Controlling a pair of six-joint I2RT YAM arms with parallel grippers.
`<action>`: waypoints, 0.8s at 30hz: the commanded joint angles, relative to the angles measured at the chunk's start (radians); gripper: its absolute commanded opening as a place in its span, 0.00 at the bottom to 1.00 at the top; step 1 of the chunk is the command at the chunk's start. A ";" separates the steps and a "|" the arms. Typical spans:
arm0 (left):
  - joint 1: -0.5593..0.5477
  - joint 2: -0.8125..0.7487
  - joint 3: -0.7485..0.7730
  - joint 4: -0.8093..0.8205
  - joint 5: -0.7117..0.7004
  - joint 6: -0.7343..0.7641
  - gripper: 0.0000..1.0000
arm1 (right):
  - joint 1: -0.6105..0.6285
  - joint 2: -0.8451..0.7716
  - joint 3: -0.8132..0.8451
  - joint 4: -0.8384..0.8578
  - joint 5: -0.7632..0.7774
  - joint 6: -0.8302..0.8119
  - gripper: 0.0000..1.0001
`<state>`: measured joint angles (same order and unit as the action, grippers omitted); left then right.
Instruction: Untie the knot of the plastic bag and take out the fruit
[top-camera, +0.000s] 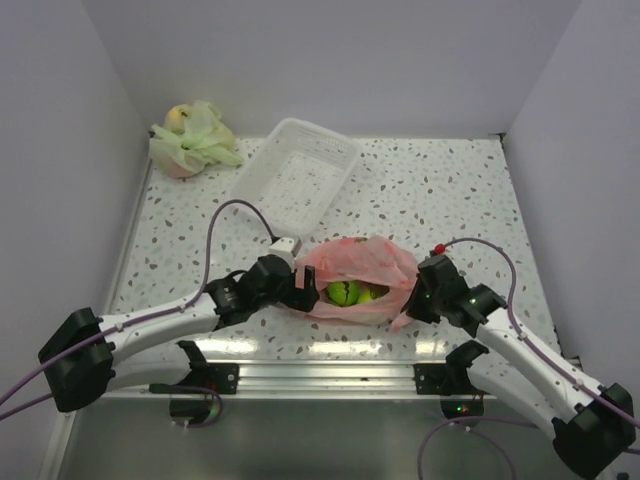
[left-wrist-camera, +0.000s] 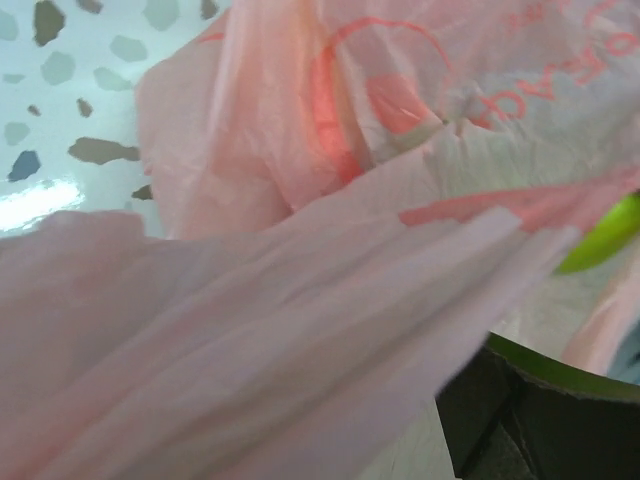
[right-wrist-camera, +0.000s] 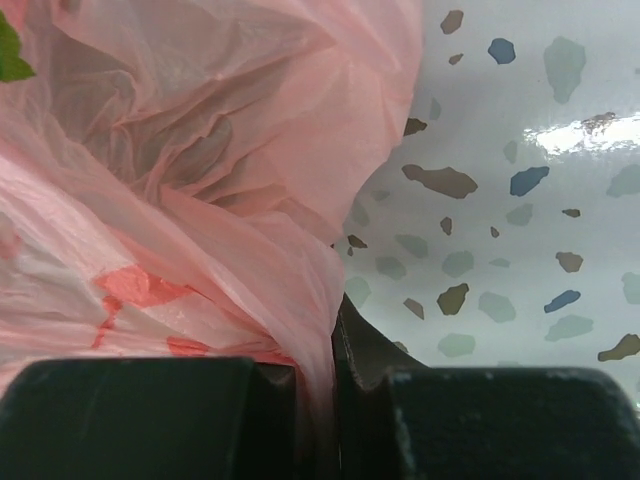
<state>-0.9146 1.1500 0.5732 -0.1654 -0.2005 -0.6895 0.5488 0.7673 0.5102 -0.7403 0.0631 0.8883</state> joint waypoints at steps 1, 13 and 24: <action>-0.045 -0.097 0.003 0.096 0.064 0.143 1.00 | -0.007 0.041 0.036 -0.040 0.053 -0.061 0.10; -0.262 0.005 0.315 -0.149 -0.189 0.116 0.99 | -0.007 0.101 0.128 -0.099 0.073 -0.166 0.11; -0.270 0.112 0.514 -0.237 -0.327 -0.070 0.96 | -0.006 0.093 0.140 -0.102 0.086 -0.175 0.11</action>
<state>-1.1790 1.2266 1.0401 -0.3996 -0.4717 -0.7254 0.5468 0.8646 0.6132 -0.8227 0.1146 0.7315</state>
